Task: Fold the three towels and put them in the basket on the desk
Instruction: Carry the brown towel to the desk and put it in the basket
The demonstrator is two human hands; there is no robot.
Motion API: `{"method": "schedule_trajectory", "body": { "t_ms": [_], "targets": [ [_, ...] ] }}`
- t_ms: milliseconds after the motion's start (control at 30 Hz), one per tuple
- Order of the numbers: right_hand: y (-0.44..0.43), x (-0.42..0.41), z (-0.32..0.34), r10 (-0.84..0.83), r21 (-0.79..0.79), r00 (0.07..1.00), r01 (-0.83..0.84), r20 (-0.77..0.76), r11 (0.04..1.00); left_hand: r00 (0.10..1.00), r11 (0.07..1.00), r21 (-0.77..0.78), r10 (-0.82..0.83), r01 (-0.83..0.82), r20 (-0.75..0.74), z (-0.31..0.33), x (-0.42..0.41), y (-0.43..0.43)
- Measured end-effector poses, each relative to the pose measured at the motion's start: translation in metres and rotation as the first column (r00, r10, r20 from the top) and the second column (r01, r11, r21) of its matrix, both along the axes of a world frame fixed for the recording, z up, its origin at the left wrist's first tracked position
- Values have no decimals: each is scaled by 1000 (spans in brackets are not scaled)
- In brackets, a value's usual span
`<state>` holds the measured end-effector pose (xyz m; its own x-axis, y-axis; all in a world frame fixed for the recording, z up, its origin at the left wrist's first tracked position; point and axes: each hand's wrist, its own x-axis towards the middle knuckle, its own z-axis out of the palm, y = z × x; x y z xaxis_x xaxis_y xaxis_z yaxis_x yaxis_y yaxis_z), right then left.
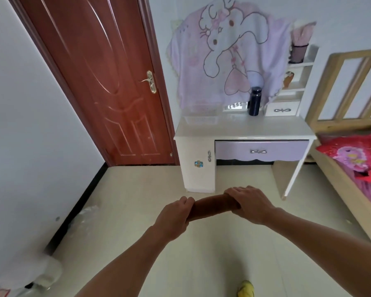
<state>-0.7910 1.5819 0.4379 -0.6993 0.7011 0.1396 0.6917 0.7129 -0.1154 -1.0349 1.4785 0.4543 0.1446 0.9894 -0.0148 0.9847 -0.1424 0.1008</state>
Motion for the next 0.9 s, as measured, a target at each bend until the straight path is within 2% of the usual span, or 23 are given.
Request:
{"method": "schedule_trajectory", "body": {
  "t_ms": [200, 400, 633, 733, 900],
  "targets": [
    [158, -19, -3, -25, -58, 1000, 25, -7, 998, 999, 1000, -16, -18, 18, 30, -11, -20, 162],
    [299, -63, 23, -11, -126, 1000, 9, -18, 992, 981, 995, -26, 98, -95, 165, -4, -52, 285],
    [431, -133, 18, -12, -265, 999, 4, -30, 964, 952, 983, -109, 169, -146, 255, -20, -123, 411],
    [488, -167, 14, -92, -349, 995, 75, -32, 934, 919, 976, -148, 199, -157, 341, -27, -155, 470],
    [584, -216, 21, -315, -567, 940, 191, -129, 801, 822, 950, -262, 282, -168, 494, -29, -206, 567]
  ]
}}
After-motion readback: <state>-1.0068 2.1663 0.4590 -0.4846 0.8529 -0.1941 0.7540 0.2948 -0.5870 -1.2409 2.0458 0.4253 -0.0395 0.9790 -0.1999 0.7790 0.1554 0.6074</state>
